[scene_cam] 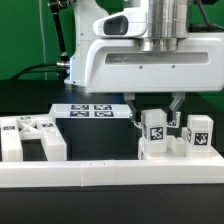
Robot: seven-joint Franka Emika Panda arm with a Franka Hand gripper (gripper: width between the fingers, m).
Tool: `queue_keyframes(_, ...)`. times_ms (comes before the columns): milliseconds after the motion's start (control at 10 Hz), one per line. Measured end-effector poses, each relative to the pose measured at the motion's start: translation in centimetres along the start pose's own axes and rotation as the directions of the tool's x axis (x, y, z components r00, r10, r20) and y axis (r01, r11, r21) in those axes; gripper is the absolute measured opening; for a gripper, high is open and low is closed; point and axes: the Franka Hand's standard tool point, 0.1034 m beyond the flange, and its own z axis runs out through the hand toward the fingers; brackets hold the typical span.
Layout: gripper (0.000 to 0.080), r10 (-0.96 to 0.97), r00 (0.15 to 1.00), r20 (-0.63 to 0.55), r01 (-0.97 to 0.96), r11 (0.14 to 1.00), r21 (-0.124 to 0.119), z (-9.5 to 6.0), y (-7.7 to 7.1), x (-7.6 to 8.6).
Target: Assemble chair
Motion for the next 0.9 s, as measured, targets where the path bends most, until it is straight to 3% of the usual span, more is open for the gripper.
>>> queue_keyframes(200, 0.0292, 0.034, 0.999, 0.000, -0.034, 0.999, 0.000, 0.00, 0.01, 0.01)
queue_keyframes(500, 0.0292, 0.267, 0.964, 0.001, -0.267, 0.964, 0.003, 0.03, -0.06, -0.01)
queue_keyframes(900, 0.0292, 0.690, 0.724, 0.005, -0.690, 0.724, -0.001, 0.13, 0.04, -0.10)
